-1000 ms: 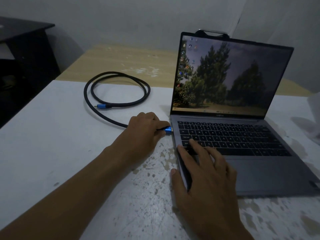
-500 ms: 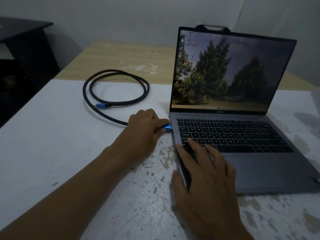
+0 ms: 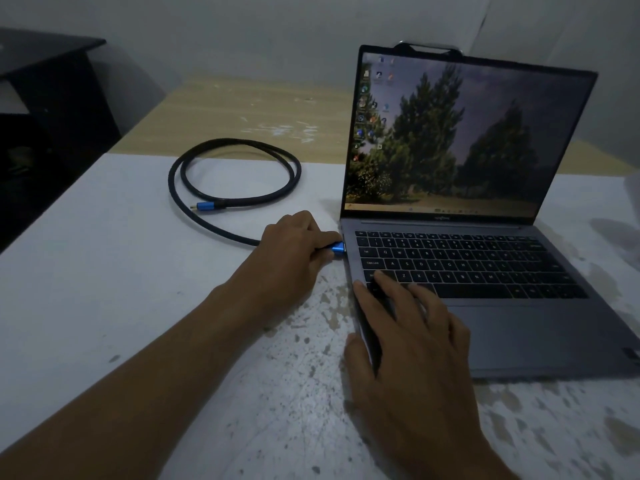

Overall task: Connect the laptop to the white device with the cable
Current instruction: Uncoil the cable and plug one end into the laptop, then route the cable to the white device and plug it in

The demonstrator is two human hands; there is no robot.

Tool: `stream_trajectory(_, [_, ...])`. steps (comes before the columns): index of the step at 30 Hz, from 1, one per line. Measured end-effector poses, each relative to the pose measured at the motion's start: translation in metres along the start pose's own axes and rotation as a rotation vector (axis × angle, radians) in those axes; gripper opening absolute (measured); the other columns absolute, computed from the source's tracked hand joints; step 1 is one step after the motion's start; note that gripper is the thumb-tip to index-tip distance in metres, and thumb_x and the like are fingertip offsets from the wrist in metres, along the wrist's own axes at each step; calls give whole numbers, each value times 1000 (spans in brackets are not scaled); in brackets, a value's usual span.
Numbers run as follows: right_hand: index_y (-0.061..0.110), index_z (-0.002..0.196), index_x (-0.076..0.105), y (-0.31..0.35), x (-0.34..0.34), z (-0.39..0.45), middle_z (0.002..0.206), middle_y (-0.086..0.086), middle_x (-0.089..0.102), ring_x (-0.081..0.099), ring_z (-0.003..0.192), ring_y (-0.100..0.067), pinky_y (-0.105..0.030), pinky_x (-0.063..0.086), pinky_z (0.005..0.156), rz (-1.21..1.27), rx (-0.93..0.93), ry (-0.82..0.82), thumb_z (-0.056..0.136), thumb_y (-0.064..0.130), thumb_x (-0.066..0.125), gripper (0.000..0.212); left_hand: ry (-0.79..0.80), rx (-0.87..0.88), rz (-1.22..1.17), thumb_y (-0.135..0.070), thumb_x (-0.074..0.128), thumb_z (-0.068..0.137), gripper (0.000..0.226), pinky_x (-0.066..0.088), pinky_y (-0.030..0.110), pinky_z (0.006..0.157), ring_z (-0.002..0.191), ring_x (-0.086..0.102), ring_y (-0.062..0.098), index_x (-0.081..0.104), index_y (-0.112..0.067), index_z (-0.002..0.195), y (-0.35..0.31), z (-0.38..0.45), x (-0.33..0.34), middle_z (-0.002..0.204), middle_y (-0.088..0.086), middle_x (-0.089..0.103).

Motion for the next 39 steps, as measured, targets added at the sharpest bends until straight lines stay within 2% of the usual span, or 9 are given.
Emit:
stream_trajectory(15, [33,138,54,1,-1,1,147,9,47,32,135,-21,-39,15,104,1,5,17,83,48,40,59,-22,-15,-40,-13,64,98,31,37,32,73,88,47,21,71,-15,127,-3,1,4,87,2,49])
stream_trajectory(21, [35,140,50,1,-1,1,150,10,43,28,137,-20,-39,14,105,10,12,35,83,49,37,60,-1,-81,-43,-21,60,100,33,35,28,81,93,46,16,66,-20,132,-2,1,7,94,-2,48])
stream_trajectory(24, [35,138,53,1,-1,3,147,9,46,30,136,-19,-38,15,104,8,9,22,82,49,39,59,19,-99,-60,-26,60,99,30,47,37,89,97,53,18,66,-22,128,-2,-1,5,98,-4,53])
stream_trajectory(27, [37,140,49,2,-3,2,149,12,40,23,138,-15,-35,11,107,37,11,45,84,54,33,61,-57,-105,26,-46,56,95,35,49,44,92,96,60,18,69,-29,123,-4,-1,-2,100,-7,69])
stream_trajectory(29, [41,137,50,1,-5,-1,147,16,38,21,139,-12,-34,10,107,90,21,29,84,58,31,59,-151,-211,62,-51,52,96,37,45,43,94,99,61,18,69,-30,121,4,-1,-11,101,-8,72])
stream_trajectory(32, [45,127,55,2,-16,-1,142,21,40,23,137,-10,-34,10,105,171,58,-15,83,60,33,51,-306,-430,134,-37,57,96,27,38,46,99,110,61,28,71,-29,117,30,-2,-24,111,-1,72])
stream_trajectory(34, [43,122,57,11,-30,10,134,21,44,28,132,-8,-34,15,102,216,46,-57,84,56,40,43,-385,-634,34,-29,57,95,22,33,46,102,116,58,29,71,-33,111,39,-4,-31,116,-2,71])
stream_trajectory(36, [37,117,62,31,-44,34,120,19,53,43,118,-5,-29,30,96,399,-45,-97,88,46,49,34,-515,-815,-163,-21,54,94,21,30,46,105,118,57,27,66,-36,104,39,-2,-38,119,-5,69])
stream_trajectory(39, [27,114,66,68,-56,92,104,13,61,56,93,-4,-22,45,75,666,-62,122,96,34,52,24,-749,-968,-292,-14,51,93,26,30,48,108,123,53,29,61,-32,108,46,-1,-52,129,-2,65])
Point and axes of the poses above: each hand's wrist, its own z-axis towards the middle knuckle, its own x-axis out of the palm, y = z × x, the point moved 1 cm from there along z, towards the middle knuckle
